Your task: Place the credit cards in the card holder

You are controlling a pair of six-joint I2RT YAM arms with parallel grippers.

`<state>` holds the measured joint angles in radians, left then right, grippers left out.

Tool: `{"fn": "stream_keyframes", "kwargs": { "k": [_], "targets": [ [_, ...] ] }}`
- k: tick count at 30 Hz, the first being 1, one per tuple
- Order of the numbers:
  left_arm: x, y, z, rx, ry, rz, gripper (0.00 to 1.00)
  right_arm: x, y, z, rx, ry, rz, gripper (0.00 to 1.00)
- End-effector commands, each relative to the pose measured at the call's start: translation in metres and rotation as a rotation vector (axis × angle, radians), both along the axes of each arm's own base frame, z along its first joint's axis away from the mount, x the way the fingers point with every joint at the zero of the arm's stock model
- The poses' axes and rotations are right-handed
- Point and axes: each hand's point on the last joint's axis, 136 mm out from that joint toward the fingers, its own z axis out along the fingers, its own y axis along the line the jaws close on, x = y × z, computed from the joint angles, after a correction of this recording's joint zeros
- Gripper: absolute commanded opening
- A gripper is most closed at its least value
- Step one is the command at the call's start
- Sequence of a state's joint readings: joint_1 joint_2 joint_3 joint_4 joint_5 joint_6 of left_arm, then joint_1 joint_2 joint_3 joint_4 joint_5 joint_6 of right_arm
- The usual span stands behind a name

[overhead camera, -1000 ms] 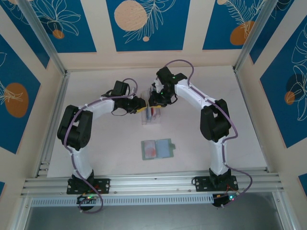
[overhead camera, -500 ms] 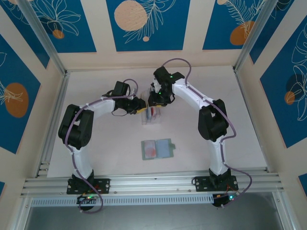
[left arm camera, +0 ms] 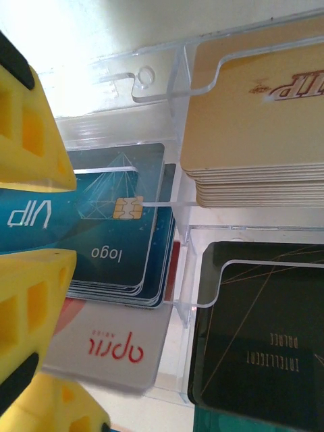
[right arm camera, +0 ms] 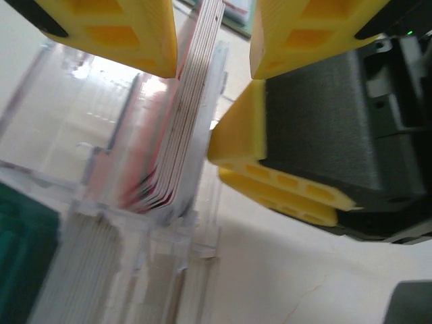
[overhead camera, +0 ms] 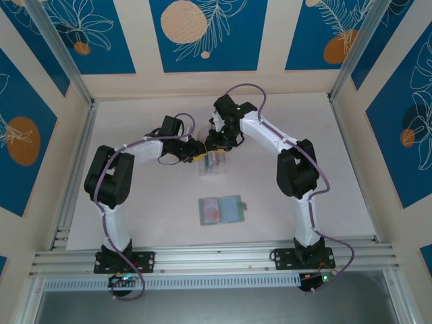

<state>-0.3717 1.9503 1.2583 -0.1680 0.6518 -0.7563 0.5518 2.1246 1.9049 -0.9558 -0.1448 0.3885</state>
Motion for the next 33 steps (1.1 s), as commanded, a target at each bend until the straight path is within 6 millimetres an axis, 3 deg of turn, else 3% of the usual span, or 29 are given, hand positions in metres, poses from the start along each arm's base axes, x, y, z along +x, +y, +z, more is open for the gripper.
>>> {"fn": "stream_keyframes", "kwargs": {
  "k": [1, 11, 17, 21, 27, 33],
  "targets": [
    [0.003, -0.002, -0.001, -0.019, -0.001, -0.013, 0.28, -0.005, 0.011, 0.001, 0.076, 0.049, 0.024, 0.37],
    [0.003, -0.001, -0.004, -0.016, 0.001, -0.009, 0.28, 0.002, -0.009, -0.021, -0.070, 0.036, -0.015, 0.38],
    [0.003, -0.002, -0.003, -0.018, -0.001, -0.007, 0.28, -0.004, 0.003, -0.023, -0.018, 0.075, 0.012, 0.41],
    [0.003, -0.003, -0.003, -0.016, -0.001, -0.010, 0.28, -0.006, 0.014, -0.009, 0.082, 0.090, 0.024, 0.40],
    [0.001, -0.006, -0.005, -0.014, 0.000, -0.018, 0.28, -0.001, 0.010, 0.013, 0.144, 0.044, 0.006, 0.37],
    [0.000, -0.008, -0.005, -0.015, 0.000, -0.020, 0.28, -0.001, 0.005, 0.016, 0.165, 0.052, -0.005, 0.32]
  ]
}}
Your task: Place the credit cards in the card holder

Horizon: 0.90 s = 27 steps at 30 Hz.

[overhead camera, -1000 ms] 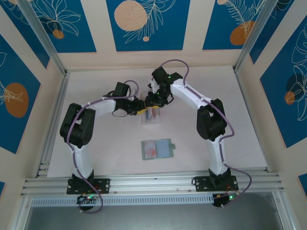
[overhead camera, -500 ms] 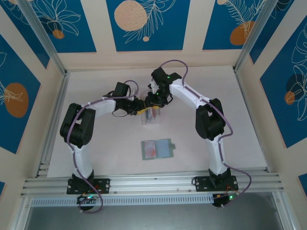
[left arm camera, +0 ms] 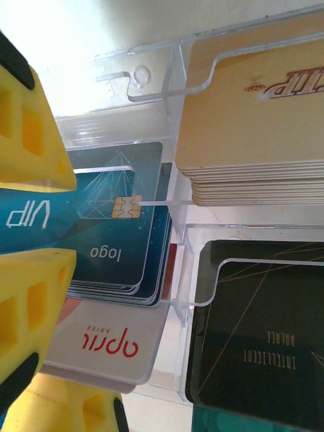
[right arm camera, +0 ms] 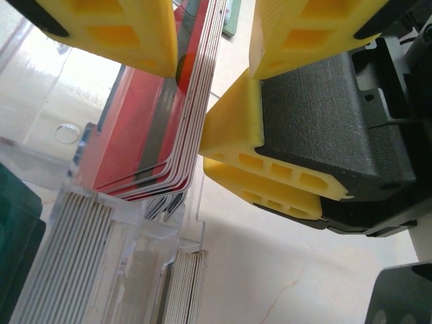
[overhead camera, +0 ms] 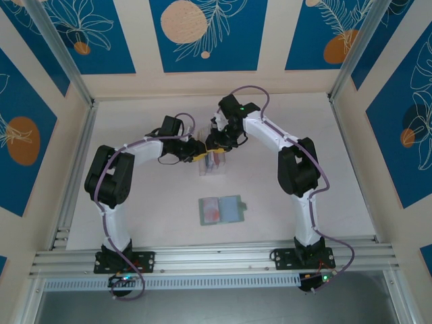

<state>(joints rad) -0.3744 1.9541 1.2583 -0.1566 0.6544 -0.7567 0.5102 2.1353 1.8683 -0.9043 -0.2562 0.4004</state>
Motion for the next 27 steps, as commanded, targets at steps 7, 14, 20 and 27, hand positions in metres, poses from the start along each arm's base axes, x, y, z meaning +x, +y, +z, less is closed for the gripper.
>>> {"fn": "stream_keyframes", "kwargs": {
  "k": [7, 14, 20, 27],
  "targets": [
    [-0.0017, -0.0046, -0.0081, -0.005, 0.010, -0.013, 0.28, -0.0058, 0.0046, 0.0225, 0.086, -0.007, 0.004, 0.29],
    [-0.0020, -0.0045, -0.0084, -0.005, 0.011, -0.014, 0.28, -0.0058, 0.0039, 0.0264, 0.096, -0.012, 0.003, 0.26],
    [-0.0022, -0.0045, -0.0081, -0.004, 0.010, -0.014, 0.28, -0.0068, 0.0032, 0.0280, 0.103, -0.009, 0.002, 0.23],
    [-0.0024, -0.0043, -0.0078, -0.004, 0.010, -0.014, 0.28, -0.0072, 0.0036, 0.0282, 0.109, -0.006, 0.005, 0.19]
  ]
}}
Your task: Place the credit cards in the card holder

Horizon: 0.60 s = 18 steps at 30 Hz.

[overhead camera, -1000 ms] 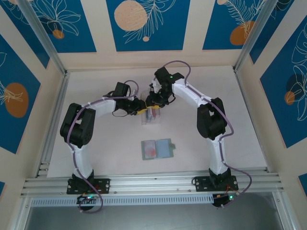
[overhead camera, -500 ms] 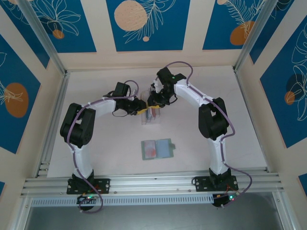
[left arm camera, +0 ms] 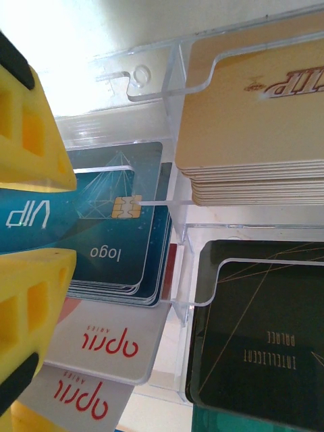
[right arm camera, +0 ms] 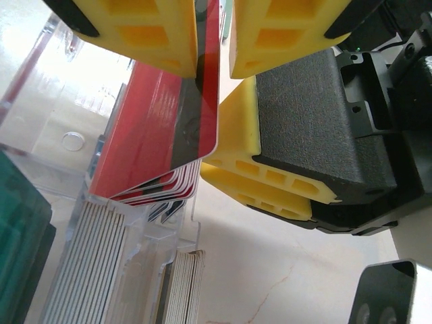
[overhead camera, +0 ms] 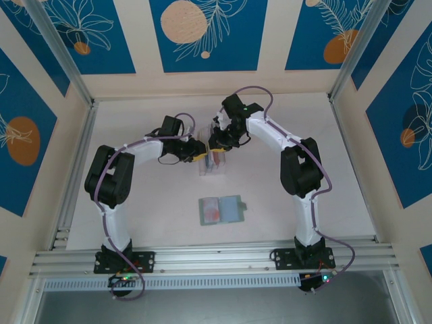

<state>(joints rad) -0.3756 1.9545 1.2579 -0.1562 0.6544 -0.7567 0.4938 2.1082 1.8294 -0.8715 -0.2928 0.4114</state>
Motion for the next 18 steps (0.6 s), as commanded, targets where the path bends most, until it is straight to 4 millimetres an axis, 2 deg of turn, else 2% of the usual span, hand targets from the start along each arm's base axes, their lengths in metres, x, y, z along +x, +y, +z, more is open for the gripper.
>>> {"fn": "stream_keyframes", "kwargs": {
  "k": [1, 18],
  "targets": [
    [-0.002, -0.004, -0.007, -0.004, 0.009, -0.012, 0.28, -0.007, 0.006, 0.023, 0.068, -0.011, 0.018, 0.18],
    [-0.002, -0.003, -0.005, -0.001, 0.004, -0.012, 0.28, -0.009, -0.001, 0.034, 0.067, -0.030, 0.007, 0.10]
  ]
}}
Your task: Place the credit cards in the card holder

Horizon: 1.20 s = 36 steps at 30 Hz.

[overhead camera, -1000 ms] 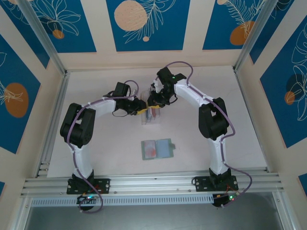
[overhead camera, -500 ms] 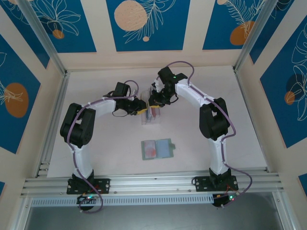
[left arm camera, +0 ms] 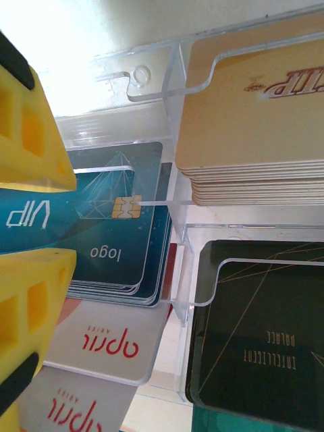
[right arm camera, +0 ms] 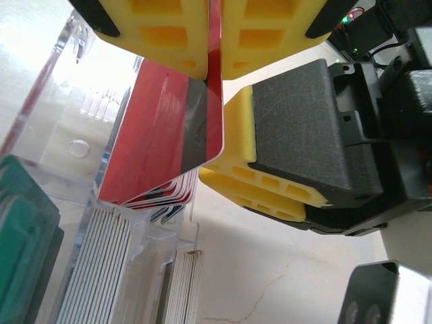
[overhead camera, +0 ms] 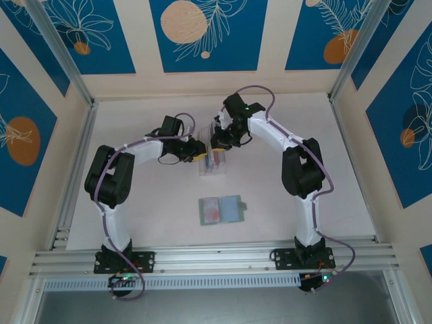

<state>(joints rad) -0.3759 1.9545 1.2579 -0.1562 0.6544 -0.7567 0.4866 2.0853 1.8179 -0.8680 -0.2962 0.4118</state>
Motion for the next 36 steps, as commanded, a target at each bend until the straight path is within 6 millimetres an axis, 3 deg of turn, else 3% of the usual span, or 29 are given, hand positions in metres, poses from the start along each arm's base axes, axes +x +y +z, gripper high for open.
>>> {"fn": "stream_keyframes", "kwargs": {
  "k": [1, 17, 31, 36],
  "targets": [
    [-0.002, -0.003, -0.005, -0.001, 0.004, -0.011, 0.28, -0.008, 0.002, 0.027, 0.056, -0.019, 0.011, 0.09],
    [-0.005, 0.004, 0.009, 0.032, -0.025, -0.011, 0.28, -0.005, -0.028, 0.022, -0.078, -0.042, -0.063, 0.00],
    [-0.013, 0.022, 0.034, 0.087, -0.077, -0.001, 0.28, -0.009, -0.036, 0.045, -0.121, -0.106, -0.073, 0.00],
    [-0.019, 0.026, 0.047, 0.086, -0.098, -0.004, 0.28, -0.012, -0.043, 0.063, -0.126, -0.152, -0.091, 0.00]
  ]
}}
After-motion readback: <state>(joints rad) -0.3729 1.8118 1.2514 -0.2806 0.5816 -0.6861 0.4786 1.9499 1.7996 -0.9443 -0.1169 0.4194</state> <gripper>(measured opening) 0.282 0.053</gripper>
